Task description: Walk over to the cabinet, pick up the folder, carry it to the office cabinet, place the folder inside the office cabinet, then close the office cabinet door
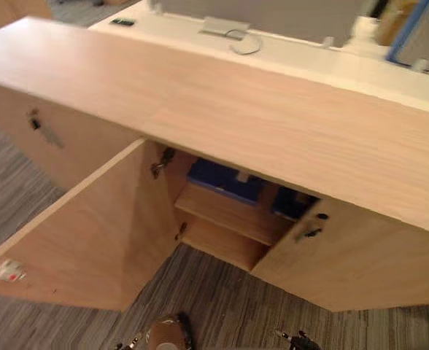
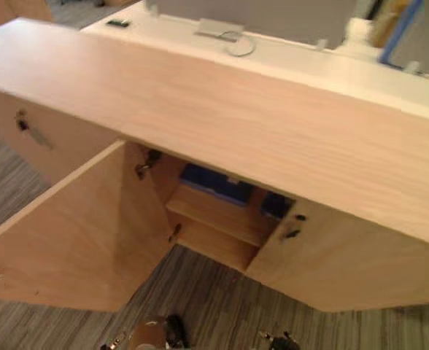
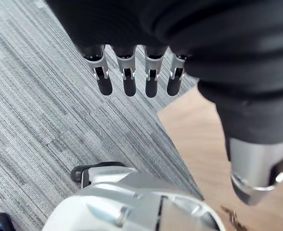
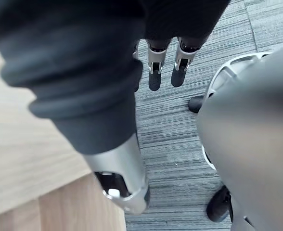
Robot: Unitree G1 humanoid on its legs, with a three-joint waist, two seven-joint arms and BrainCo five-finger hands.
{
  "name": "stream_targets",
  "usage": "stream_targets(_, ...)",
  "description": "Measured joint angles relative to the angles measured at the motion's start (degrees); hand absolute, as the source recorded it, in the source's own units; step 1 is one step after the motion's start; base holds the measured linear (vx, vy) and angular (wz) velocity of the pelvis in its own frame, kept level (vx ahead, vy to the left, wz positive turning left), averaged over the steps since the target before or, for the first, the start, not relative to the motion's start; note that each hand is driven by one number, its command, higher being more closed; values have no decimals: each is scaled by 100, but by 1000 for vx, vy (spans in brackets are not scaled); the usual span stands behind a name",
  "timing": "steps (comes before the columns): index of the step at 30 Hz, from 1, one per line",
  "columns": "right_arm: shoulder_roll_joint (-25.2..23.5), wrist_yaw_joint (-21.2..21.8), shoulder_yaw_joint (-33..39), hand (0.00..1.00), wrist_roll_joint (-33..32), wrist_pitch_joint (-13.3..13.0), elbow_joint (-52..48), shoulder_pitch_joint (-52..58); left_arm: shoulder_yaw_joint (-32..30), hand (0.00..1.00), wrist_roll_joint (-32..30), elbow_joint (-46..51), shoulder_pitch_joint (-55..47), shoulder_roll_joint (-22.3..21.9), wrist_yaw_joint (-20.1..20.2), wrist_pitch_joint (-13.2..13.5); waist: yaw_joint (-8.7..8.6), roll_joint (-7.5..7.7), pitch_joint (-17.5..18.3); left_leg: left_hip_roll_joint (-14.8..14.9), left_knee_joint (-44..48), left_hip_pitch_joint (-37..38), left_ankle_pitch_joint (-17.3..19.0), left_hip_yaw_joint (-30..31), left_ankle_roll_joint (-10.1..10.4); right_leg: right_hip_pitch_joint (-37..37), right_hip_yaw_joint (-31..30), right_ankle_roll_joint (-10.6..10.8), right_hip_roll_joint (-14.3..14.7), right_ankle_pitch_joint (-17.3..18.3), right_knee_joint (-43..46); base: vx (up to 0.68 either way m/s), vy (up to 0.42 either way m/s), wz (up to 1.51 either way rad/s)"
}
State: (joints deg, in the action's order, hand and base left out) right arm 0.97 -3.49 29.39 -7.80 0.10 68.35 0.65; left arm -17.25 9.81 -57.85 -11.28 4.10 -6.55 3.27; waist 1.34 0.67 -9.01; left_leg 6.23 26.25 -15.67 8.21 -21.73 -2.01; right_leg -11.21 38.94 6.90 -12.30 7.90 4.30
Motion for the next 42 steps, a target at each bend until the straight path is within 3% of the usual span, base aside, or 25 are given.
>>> stream_targets(3, -8, 0, 208, 0, 0, 8, 0, -13, -233, 0, 9, -1, -71, -179, 0, -38, 160, -122, -44, -348, -491, 117, -181, 45, -63, -85, 231, 1, -169, -5, 53, -38, 116, 71)
stream_targets(5, 16, 2, 218, 0, 1, 6, -6, -13, -253, 0, 3, 0, -141, -208, 3, -53, 157, -140, -24, -626, -1073, 336, -403, 71, -9, -97, 367, -8, -313, -11, 97, -73, 91, 47)
stream_targets(7, 24, 5, 218, 0, -2, 6, -24, 26, -298, 0, -49, 0, -186, -242, 14, -58, 88, -110, 23, -1002, -2249, 771, -653, -68, -59, -89, 579, -44, -460, -15, 23, -23, 49, 57)
stream_targets(8, 25, 5, 215, 0, -1, 6, -74, 36, -288, 0, -123, 0, -190, -282, 28, -58, 22, -185, 78, -1156, -2925, 997, -914, -57, -85, -69, 702, -63, -471, -5, 7, 41, 13, 76)
stream_targets(9, 36, 5, 211, 0, -4, -1, -138, 40, -240, 0, -205, -15, -187, -291, 47, -60, -58, -255, 76, -1198, -3170, 1049, -1206, 57, -88, -94, 826, -75, -452, -13, 51, 43, 3, 73)
stream_targets(11, 4, 4, 174, 0, -4, 3, -139, 42, -180, 0, -250, 14, -177, -252, 81, -56, -26, -203, 74, -1215, -3170, 1093, -1398, 107, -167, -208, 929, -76, -448, -11, 72, 26, -18, 38)
stream_targets(16, -45, 5, -219, 0, 19, -2, -301, -54, 61, 0, -361, 31, -125, -101, 94, -52, -7, -94, 62, -1409, -3171, 1111, -1359, 322, -368, -317, 1006, -136, -526, -60, 112, 68, -6, 18)
stream_targets(21, -111, 5, -446, 0, 150, -3, -305, -156, 162, 0, -393, 98, -122, -30, 98, -41, 91, -43, 37, -1405, -3171, 1279, -1281, 443, -419, -414, 999, -249, -562, -259, 351, 66, 0, 11)
stream_targets(23, -63, 5, -417, 0, 229, -5, -297, -122, 177, 0, -482, 118, -135, -21, 103, -39, 74, -55, 46, -1411, -3167, 1317, -1199, 675, -442, -270, 974, -233, -793, -305, 1121, 75, 38, 47)
stream_targets(24, 2, 7, -387, 0, 234, -1, -300, -28, 256, 0, -490, 123, -152, -16, 111, -38, 83, -78, 58, -1420, -3153, 1411, -1192, 852, -410, -8, 752, -283, -1152, -367, 2190, 94, 86, 67)
stream_targets(25, 19, 7, -368, 0, 235, -4, -323, 36, 314, 0, -504, 115, -145, 5, 123, -40, 65, -95, 61, -1423, -3141, 1478, -1179, 978, -428, 172, 468, -468, -1321, -506, 2776, 102, 111, 93)
stream_targets(26, 108, 3, -366, 0, 247, -119, -494, 127, 466, 0, -564, 109, -97, 47, 136, -42, -16, -143, 46, -1377, -3125, 1576, -1178, 1300, -426, 876, -766, -721, -1323, -274, 3842, 88, 60, 98)
stream_targets(29, 114, 2, -362, 0, 196, -136, -577, 195, 562, 0, -687, 105, -48, 100, 140, -29, -155, -171, -4, -1284, -3032, 1726, -1159, 1821, -363, 1503, -2372, -79, -607, 489, 3514, 55, -37, 115)
stream_targets(30, 109, 1, -363, 0, 175, -135, -556, 205, 559, 0, -690, 106, -20, 107, 140, -23, -168, -157, -4, -1285, -3006, 1749, -1134, 2026, -326, 1596, -2957, 104, -283, 581, 2856, 25, -128, 109)
stream_targets(31, 106, 2, -364, 0, 138, -134, -548, 205, 562, 0, -687, 108, -7, 110, 140, -8, -174, -141, -5, -1292, -3008, 1772, -1125, 2140, -313, 1616, -3176, 128, -155, 591, 2486, 11, -163, 121)
stream_targets(32, 52, 6, -348, 0, -2, -134, -517, 208, 542, 0, -712, 109, -6, 122, 139, 8, -189, -50, 24, -1312, -3006, 1798, -1114, 2352, -262, 1646, -3234, 15, -60, 468, 1800, 14, -198, 93)
stream_targets(34, -17, 6, -339, 0, -7, -133, -508, 204, 372, 0, -697, 110, -44, 112, 131, 13, -116, 64, 52, -1329, -3049, 1844, -1108, 2435, -183, 1699, -3163, -76, 18, -28, 1301, 42, -188, 48)
stream_targets(36, -110, 60, -191, 0, -7, -131, -500, 199, 161, 0, -624, 69, -147, 28, 115, 8, -98, 63, 152, -1188, -3112, 1843, -1071, 2443, 18, 1674, -3143, -89, 192, -142, 1023, 70, -176, -7)
stream_targets(38, -147, 63, -197, 0, -10, -134, -461, 181, 126, 0, -472, 19, -188, 14, 116, 9, -103, 45, 201, -897, -3111, 1777, -1026, 2348, 112, 1584, -3139, -268, 534, -338, 532, 88, -200, -29)
stream_targets(42, -118, 49, -218, 0, -30, -136, -345, 183, 128, 0, -474, -16, -170, 28, 116, 11, -115, 51, 240, -636, -3111, 1846, -946, 2262, 256, 1329, -3115, -378, 829, -488, 82, 70, -173, -15)
